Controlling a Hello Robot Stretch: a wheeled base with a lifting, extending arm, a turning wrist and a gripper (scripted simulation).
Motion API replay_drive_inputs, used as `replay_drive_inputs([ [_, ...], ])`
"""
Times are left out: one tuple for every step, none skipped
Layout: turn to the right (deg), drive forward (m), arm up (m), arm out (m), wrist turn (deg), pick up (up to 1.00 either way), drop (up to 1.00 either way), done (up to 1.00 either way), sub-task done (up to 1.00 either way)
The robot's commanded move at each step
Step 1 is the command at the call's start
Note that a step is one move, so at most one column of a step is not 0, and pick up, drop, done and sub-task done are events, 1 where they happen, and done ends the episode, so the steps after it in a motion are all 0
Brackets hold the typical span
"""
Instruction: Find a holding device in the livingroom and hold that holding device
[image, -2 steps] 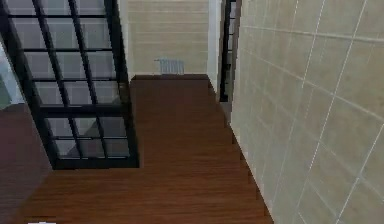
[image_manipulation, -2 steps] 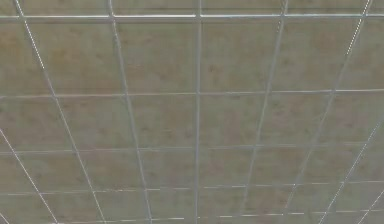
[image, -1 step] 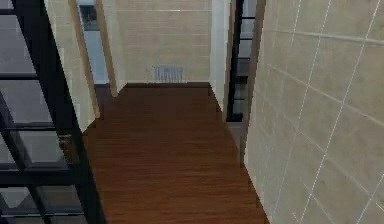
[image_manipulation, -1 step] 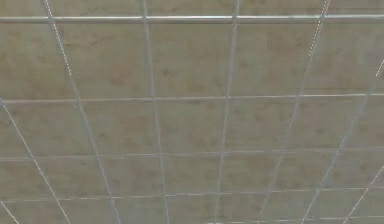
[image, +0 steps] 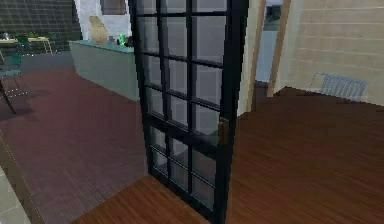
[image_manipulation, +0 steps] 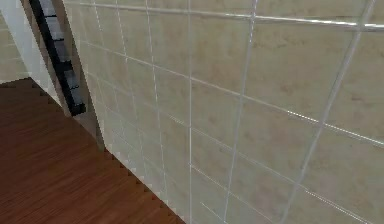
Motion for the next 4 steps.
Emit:
replay_drive_inputs([
  [0.0,0.6,0.0,0.0,0.0,0.0,0.0,0.0,0.0],
  [-36.0,0.0,0.0,0.0,0.0,0.0,0.0,0.0,0.0],
  [0.0,1.0,0.0,0.0,0.0,0.0,0.0,0.0,0.0],
  [0.0,1.0,0.0,0.0,0.0,0.0,0.0,0.0,0.0],
])
